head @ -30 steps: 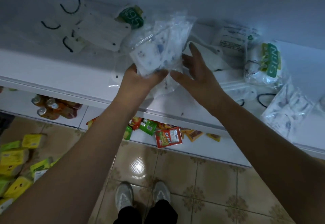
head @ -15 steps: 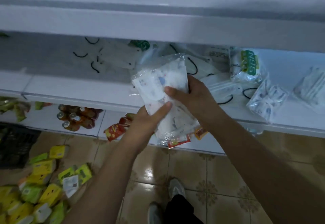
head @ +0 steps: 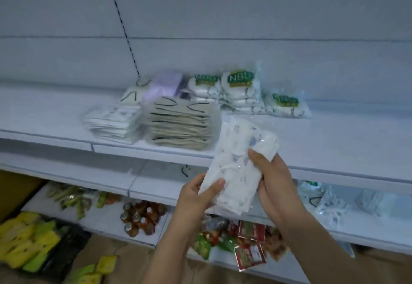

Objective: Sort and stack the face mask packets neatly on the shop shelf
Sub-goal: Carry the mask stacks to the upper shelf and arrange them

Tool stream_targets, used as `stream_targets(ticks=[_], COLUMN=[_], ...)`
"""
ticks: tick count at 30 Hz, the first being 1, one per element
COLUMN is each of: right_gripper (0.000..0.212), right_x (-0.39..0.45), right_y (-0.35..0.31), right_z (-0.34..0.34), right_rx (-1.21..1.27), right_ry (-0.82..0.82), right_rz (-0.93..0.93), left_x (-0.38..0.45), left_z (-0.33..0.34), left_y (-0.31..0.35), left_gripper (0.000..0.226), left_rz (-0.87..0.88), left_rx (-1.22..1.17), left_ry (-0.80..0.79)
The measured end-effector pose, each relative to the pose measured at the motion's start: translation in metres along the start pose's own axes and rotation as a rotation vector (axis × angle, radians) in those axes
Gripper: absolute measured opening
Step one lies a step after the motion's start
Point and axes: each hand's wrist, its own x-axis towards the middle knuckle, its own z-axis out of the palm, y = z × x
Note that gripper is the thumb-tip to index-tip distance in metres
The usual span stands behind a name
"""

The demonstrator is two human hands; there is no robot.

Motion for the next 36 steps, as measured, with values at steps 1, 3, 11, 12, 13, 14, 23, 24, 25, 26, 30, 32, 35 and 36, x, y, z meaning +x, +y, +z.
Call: stream_targets(ticks=[1, 3, 11, 12, 13, 14, 23, 24, 25, 26, 30, 32, 35, 36], right_gripper=[0.031, 0.03, 0.033, 0.037, 0.043, 0.047, 0.051, 0.057, 0.056, 0.054, 0.035, 0.035, 0.048, 0.053], right_x=[0.002, 0.006, 0.072, 0.088, 0.103, 0.117, 0.191, 0.194, 0.196, 0.198, 0.207, 0.207, 0.21, 0.21], right_y=[-0.004, -0.006, 0.004, 0.003, 0.001, 0.001, 0.059, 0.063, 0.067, 0.072, 0.087, 0.089, 0.104, 0.112], right_z=[0.015, 0.041, 0.156, 0.169, 0.182, 0.195, 0.284, 0.29, 0.295, 0.299, 0.311, 0.319, 0.332, 0.336], right_rx=[0.036, 0.088, -0.13, -0.16, -0.202, -0.262, -1.144, -1.161, -1.167, -1.197, -1.58, -1.758, -1.832, -1.856], right_ry=[0.008, 0.006, -0.22, -0.221, -0.225, -0.246, -0.407, -0.38, -0.363, -0.35, -0.219, -0.133, -0.231, -0.312], right_rz=[-0.019, -0.007, 0.077, 0.058, 0.034, 0.007, -0.162, -0.15, -0.132, -0.119, -0.232, -0.343, -0.49, -0.487], left_x=[-0.001, -0.001, 0.044, 0.052, 0.061, 0.07, 0.149, 0.155, 0.162, 0.169, 0.195, 0.207, 0.216, 0.218], left_z=[-0.005, -0.014, -0.124, -0.142, -0.161, -0.179, -0.298, -0.307, -0.317, -0.326, -0.347, -0.351, -0.349, -0.347], left_y=[0.014, 0.036, 0.11, 0.12, 0.131, 0.141, 0.189, 0.191, 0.192, 0.192, 0.19, 0.183, 0.172, 0.17], left_gripper=[0.036, 0.034, 0.037, 0.038, 0.039, 0.04, 0.022, 0.02, 0.019, 0.015, 0.008, 0.014, 0.035, 0.042], left_rz=[0.024, 0.055, 0.143, 0.161, 0.177, 0.19, 0.159, 0.14, 0.125, 0.113, 0.094, 0.068, 0.008, -0.018], left_rx=[-0.024, -0.061, -0.111, -0.104, -0.099, -0.091, 0.205, 0.257, 0.289, 0.314, 0.473, 0.568, 0.61, 0.633], left_ry=[0.018, 0.023, 0.254, 0.302, 0.354, 0.407, 0.582, 0.55, 0.522, 0.494, 0.412, 0.382, 0.312, 0.286])
